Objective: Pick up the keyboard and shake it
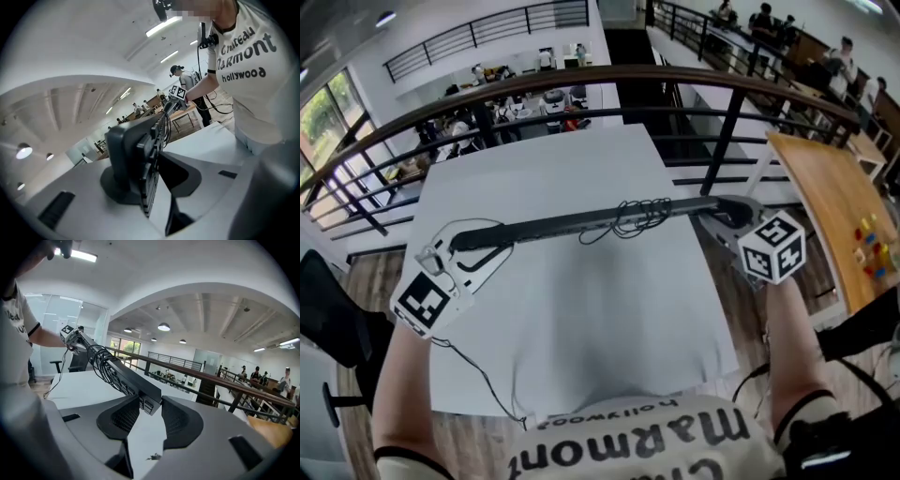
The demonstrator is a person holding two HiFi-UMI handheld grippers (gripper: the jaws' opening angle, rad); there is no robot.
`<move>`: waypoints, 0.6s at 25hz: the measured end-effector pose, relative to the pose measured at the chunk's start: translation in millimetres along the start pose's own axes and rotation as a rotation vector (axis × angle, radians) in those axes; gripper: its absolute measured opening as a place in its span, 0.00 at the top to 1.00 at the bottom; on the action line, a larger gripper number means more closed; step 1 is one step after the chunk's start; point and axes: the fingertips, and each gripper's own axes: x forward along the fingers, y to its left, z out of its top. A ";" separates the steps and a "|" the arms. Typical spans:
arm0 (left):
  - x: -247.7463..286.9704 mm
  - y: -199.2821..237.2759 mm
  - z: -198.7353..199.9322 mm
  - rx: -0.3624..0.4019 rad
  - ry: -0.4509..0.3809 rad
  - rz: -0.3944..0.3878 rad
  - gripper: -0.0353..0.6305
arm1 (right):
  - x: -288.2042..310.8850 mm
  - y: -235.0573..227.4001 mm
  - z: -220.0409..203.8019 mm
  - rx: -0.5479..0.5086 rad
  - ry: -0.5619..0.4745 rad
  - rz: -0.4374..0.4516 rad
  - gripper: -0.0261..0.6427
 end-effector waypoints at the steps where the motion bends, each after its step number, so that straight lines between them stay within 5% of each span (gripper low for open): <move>1: -2.2 6.0 8.5 0.047 -0.004 0.013 0.78 | -1.4 -3.0 6.8 -0.008 -0.020 -0.013 0.71; 8: -6.4 9.6 60.4 0.411 0.012 0.104 0.81 | -15.1 -25.1 22.3 -0.020 -0.158 -0.079 0.72; 15: -17.5 0.4 79.8 0.628 0.023 0.150 0.82 | -19.1 -29.8 31.7 -0.058 -0.181 -0.124 0.73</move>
